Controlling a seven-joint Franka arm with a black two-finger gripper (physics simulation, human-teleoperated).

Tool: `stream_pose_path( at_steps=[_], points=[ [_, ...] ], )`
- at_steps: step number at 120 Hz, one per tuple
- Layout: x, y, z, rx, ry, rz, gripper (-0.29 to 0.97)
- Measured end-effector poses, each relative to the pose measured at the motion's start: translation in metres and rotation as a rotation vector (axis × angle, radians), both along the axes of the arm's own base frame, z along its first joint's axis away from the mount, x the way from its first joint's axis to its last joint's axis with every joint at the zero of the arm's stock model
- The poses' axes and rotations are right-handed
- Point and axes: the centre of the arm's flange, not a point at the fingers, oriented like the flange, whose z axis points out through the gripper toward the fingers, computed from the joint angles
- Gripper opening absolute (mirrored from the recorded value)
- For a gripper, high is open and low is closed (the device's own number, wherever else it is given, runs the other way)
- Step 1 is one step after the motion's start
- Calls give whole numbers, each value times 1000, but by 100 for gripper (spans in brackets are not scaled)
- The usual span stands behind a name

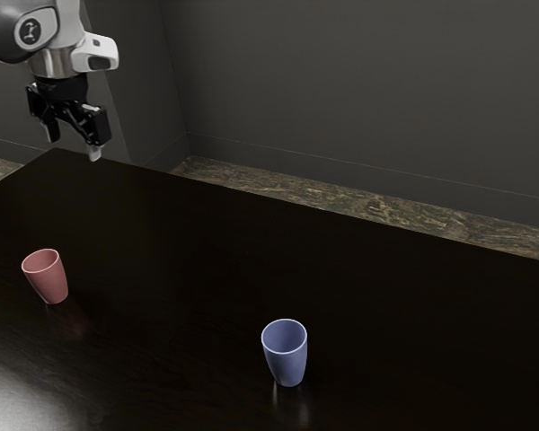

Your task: Place the left cup onto the right cup

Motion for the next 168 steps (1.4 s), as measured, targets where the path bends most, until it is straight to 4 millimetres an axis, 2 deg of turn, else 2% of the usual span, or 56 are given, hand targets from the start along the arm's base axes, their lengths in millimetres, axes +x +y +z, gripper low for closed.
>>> stream_pose_path(
  at_steps=[45, 77, 101, 135, 157, 168],
  points=[
    [3, 1, -7, -2, 10, 4, 68],
    [7, 20, -21, -1, 33, 42, 68],
    [23, 43, -56, -4, 76, 87, 68],
    [43, 70, -104, -149, 59, 177, 68],
    [28, 108, -130, -196, 70, 270, 68],
    [20, 121, -140, -210, 78, 302, 68]
  ],
)
